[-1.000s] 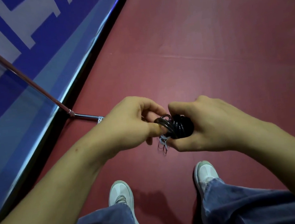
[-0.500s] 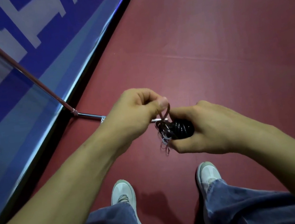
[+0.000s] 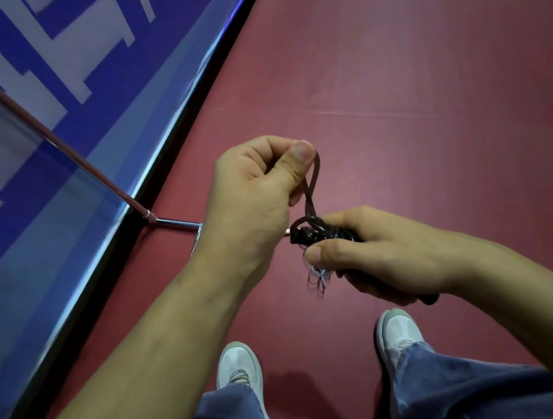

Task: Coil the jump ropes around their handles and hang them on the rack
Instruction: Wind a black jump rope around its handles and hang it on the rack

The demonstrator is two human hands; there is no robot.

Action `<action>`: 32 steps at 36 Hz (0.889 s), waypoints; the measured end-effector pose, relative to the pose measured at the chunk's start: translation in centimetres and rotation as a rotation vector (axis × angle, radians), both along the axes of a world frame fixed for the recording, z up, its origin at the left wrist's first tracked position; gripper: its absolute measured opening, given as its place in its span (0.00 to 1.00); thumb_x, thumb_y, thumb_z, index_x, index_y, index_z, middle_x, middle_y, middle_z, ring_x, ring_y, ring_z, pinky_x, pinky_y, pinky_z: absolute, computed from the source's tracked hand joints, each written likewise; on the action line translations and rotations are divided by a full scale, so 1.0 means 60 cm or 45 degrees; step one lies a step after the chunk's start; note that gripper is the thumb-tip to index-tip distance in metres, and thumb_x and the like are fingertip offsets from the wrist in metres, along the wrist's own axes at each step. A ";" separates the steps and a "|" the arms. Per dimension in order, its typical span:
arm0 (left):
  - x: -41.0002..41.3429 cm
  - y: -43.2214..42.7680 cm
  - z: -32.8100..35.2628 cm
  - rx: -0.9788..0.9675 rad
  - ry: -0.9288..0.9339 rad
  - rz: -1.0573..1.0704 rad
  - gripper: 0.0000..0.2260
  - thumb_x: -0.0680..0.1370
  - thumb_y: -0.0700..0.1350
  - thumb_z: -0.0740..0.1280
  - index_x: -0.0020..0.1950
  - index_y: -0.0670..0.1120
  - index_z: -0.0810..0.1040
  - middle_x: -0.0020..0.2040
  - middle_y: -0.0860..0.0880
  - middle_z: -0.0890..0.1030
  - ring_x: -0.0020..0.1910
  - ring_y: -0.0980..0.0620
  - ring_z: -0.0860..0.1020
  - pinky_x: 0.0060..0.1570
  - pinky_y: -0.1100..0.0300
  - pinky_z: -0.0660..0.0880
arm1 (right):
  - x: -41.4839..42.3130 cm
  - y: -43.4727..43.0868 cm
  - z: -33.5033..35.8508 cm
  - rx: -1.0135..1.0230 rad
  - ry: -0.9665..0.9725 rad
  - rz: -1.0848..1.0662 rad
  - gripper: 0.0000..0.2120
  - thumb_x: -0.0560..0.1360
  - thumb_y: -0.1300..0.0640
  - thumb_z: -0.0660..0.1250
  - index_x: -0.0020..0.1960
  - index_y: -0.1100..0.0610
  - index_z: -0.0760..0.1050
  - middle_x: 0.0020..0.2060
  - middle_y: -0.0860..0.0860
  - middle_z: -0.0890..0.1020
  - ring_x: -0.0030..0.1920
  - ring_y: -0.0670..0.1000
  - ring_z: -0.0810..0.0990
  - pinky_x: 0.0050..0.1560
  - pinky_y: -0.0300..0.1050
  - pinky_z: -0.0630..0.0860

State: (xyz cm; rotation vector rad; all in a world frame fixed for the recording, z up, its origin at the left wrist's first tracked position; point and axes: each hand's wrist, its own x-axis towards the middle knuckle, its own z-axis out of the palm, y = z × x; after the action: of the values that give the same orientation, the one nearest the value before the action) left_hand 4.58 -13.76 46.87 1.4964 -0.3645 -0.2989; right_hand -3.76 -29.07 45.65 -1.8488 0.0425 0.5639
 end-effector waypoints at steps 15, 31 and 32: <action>0.035 0.042 0.037 0.181 -0.198 -0.006 0.06 0.79 0.42 0.72 0.46 0.39 0.83 0.40 0.42 0.85 0.36 0.44 0.79 0.41 0.51 0.78 | 0.038 0.022 0.002 -0.259 -0.417 -0.158 0.23 0.67 0.35 0.76 0.43 0.52 0.74 0.32 0.46 0.76 0.32 0.45 0.74 0.35 0.50 0.72; 0.043 0.080 0.082 0.208 -0.306 0.229 0.07 0.80 0.40 0.69 0.43 0.41 0.82 0.37 0.43 0.83 0.36 0.48 0.80 0.43 0.53 0.78 | 0.055 0.097 0.036 -0.464 -0.450 -0.221 0.18 0.72 0.38 0.69 0.44 0.52 0.71 0.35 0.50 0.78 0.36 0.57 0.78 0.37 0.59 0.78; 0.044 0.084 0.087 0.232 -0.305 0.191 0.07 0.80 0.40 0.69 0.43 0.41 0.82 0.37 0.43 0.84 0.37 0.47 0.80 0.44 0.52 0.79 | 0.054 0.101 0.038 -0.405 -0.443 -0.210 0.18 0.72 0.38 0.70 0.44 0.52 0.71 0.34 0.50 0.77 0.33 0.57 0.78 0.35 0.59 0.78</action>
State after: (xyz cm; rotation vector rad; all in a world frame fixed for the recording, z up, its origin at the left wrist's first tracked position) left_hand 7.21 -8.71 52.10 1.7354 -0.4212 -0.0327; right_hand -0.51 -23.03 47.91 -2.2056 0.0543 0.1186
